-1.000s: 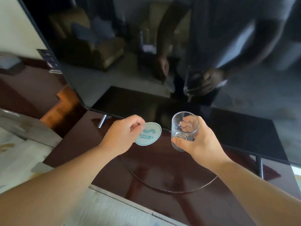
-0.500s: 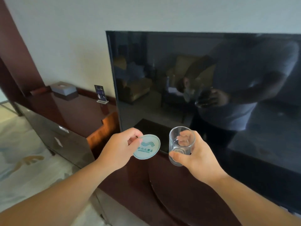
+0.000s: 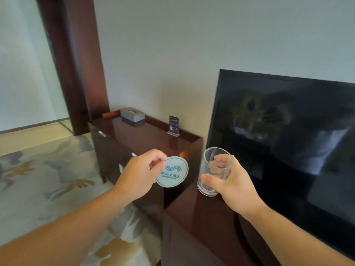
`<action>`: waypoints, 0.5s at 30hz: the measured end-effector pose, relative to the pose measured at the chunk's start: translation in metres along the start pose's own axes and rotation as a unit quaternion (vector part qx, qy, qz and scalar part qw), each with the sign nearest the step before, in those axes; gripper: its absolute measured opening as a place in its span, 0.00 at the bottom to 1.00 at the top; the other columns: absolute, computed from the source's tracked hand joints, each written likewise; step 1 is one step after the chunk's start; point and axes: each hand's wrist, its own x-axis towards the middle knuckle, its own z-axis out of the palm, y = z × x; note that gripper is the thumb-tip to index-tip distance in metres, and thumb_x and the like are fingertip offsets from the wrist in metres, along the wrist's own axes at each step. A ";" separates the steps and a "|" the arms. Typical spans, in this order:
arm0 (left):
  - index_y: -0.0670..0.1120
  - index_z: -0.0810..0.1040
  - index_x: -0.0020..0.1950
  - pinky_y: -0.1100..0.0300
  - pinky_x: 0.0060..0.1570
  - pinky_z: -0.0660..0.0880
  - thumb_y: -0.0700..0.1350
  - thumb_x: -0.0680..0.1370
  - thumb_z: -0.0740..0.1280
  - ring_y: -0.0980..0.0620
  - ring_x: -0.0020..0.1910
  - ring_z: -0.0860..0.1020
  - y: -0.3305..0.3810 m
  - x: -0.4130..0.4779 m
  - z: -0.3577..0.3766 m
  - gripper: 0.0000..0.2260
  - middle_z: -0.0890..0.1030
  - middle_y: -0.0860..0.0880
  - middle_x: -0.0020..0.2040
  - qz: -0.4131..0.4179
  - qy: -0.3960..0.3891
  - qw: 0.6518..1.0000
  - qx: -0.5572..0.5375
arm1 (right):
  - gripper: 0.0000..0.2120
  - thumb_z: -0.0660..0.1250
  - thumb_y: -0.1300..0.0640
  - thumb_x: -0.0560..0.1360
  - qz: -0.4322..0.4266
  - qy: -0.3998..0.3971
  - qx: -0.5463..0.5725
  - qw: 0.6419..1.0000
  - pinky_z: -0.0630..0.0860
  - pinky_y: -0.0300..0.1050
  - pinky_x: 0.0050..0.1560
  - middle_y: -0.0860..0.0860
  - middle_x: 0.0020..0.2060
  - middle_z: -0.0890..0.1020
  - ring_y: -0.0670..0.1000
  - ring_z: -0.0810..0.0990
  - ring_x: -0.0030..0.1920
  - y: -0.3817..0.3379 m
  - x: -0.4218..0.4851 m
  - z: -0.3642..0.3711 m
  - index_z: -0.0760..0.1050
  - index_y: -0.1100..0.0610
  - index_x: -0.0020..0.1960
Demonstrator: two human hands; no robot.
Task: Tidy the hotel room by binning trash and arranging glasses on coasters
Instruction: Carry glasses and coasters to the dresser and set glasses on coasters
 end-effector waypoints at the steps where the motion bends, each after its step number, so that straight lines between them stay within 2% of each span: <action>1: 0.57 0.77 0.45 0.69 0.32 0.72 0.45 0.77 0.66 0.58 0.29 0.77 -0.009 -0.004 -0.015 0.06 0.80 0.59 0.38 -0.011 0.010 1.000 0.001 | 0.27 0.74 0.38 0.58 -0.004 -0.011 0.003 1.000 0.79 0.42 0.45 0.39 0.48 0.79 0.43 0.80 0.49 -0.007 0.004 0.015 0.69 0.37 0.54; 3: 0.58 0.77 0.45 0.65 0.32 0.74 0.45 0.77 0.66 0.57 0.30 0.77 -0.026 -0.009 -0.042 0.07 0.80 0.58 0.38 -0.033 0.023 0.999 0.002 | 0.27 0.76 0.40 0.60 -0.009 -0.031 0.019 0.999 0.80 0.41 0.45 0.38 0.47 0.80 0.41 0.80 0.48 -0.019 0.013 0.042 0.69 0.38 0.55; 5: 0.59 0.77 0.44 0.68 0.30 0.72 0.45 0.77 0.66 0.57 0.30 0.77 -0.042 -0.013 -0.067 0.08 0.80 0.58 0.38 -0.054 0.045 0.998 0.008 | 0.26 0.78 0.44 0.62 -0.009 -0.051 0.041 0.998 0.78 0.40 0.45 0.37 0.47 0.80 0.37 0.80 0.48 -0.028 0.023 0.068 0.70 0.40 0.55; 8: 0.58 0.77 0.43 0.69 0.30 0.71 0.44 0.77 0.66 0.57 0.29 0.77 -0.062 -0.016 -0.096 0.08 0.80 0.57 0.37 -0.079 0.079 0.994 0.019 | 0.25 0.78 0.47 0.63 -0.014 -0.084 0.058 0.995 0.75 0.32 0.40 0.40 0.49 0.80 0.35 0.79 0.48 -0.040 0.038 0.105 0.71 0.41 0.55; 12: 0.56 0.78 0.43 0.56 0.35 0.77 0.43 0.77 0.66 0.55 0.30 0.77 -0.084 -0.017 -0.125 0.07 0.80 0.55 0.36 -0.106 0.105 0.988 0.033 | 0.24 0.79 0.50 0.63 -0.026 -0.123 0.073 0.989 0.75 0.29 0.38 0.41 0.48 0.81 0.36 0.80 0.46 -0.049 0.060 0.148 0.71 0.42 0.53; 15: 0.54 0.78 0.44 0.54 0.38 0.77 0.43 0.77 0.66 0.57 0.31 0.76 -0.100 -0.012 -0.140 0.06 0.80 0.54 0.37 -0.122 0.122 0.983 0.053 | 0.24 0.79 0.49 0.63 -0.034 -0.150 0.073 0.985 0.77 0.33 0.42 0.39 0.46 0.81 0.36 0.80 0.46 -0.052 0.081 0.175 0.71 0.41 0.53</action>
